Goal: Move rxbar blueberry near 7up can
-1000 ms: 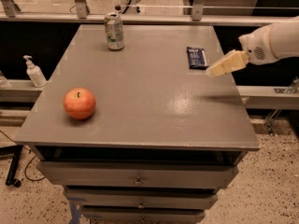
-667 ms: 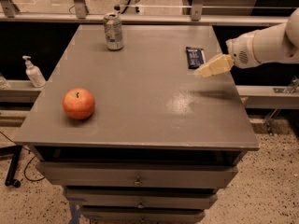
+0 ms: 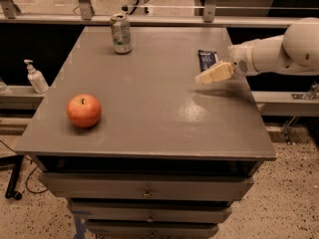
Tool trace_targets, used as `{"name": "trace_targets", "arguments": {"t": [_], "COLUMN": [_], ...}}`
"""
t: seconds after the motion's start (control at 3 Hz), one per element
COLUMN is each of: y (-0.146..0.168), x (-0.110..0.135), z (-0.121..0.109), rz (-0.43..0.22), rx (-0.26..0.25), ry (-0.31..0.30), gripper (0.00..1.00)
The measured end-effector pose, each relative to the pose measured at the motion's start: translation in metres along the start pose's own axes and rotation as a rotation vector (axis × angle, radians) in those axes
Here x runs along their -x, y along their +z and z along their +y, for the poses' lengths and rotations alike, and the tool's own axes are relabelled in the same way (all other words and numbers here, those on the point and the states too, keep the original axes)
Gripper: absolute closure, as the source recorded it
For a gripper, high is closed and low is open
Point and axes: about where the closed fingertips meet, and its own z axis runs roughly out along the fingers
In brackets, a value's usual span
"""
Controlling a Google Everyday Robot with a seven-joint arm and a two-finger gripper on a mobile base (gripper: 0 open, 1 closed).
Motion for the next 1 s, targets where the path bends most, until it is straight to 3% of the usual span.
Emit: {"name": "trace_targets", "arguments": {"t": [0.67, 1.0], "y": [0.015, 0.015], "x": [-0.005, -0.011], "z": [-0.026, -0.037], "rz": [-0.055, -0.079], "rx": [-0.045, -0.065], "ry": [0.057, 0.111], "gripper": [0.00, 0.18]}}
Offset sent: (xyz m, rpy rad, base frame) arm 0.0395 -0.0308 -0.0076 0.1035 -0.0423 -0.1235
